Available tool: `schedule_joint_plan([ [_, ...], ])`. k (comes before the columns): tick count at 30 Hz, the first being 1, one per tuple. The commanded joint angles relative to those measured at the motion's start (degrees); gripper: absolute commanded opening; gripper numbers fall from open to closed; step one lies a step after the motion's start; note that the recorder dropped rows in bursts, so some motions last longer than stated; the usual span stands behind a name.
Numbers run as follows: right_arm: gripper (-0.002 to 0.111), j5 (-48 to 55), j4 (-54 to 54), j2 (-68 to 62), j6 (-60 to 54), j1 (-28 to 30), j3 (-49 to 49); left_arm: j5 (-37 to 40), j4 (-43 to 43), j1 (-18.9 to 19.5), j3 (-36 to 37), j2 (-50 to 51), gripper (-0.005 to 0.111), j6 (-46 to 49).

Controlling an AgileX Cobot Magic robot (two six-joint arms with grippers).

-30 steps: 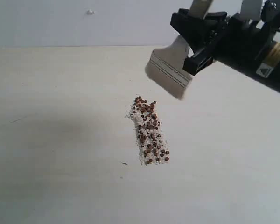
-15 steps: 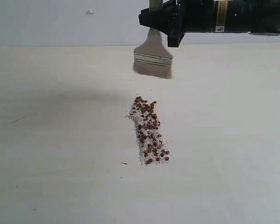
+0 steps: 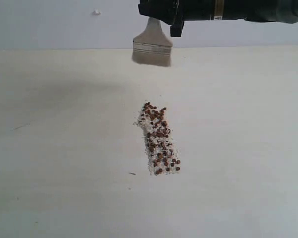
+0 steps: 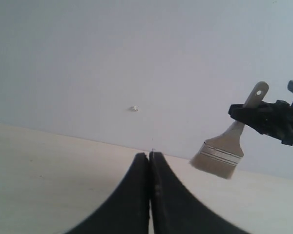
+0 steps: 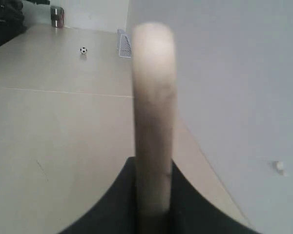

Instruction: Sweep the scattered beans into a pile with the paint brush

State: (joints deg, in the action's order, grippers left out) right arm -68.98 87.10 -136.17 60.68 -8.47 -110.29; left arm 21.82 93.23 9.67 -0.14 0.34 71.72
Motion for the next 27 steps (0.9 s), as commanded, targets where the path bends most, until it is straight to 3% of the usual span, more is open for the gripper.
schedule_joint_plan([
  [1, 0.0, -1.0, 3.8, -7.4, 8.8, 0.2, -11.0, 0.3, -0.1, -0.4, 0.1, -0.3, 0.0, 0.2],
  [8, 0.0, -1.0, 6.4, -13.4, 14.6, 0.2, -19.4, 0.3, -0.1, -0.4, 0.1, -0.3, 0.0, 0.3],
  [27, 0.0, -1.0, 12.8, -14.7, 18.7, -1.0, -17.3, 0.3, -0.1, -0.4, 0.1, -0.3, 0.0, 0.3],
])
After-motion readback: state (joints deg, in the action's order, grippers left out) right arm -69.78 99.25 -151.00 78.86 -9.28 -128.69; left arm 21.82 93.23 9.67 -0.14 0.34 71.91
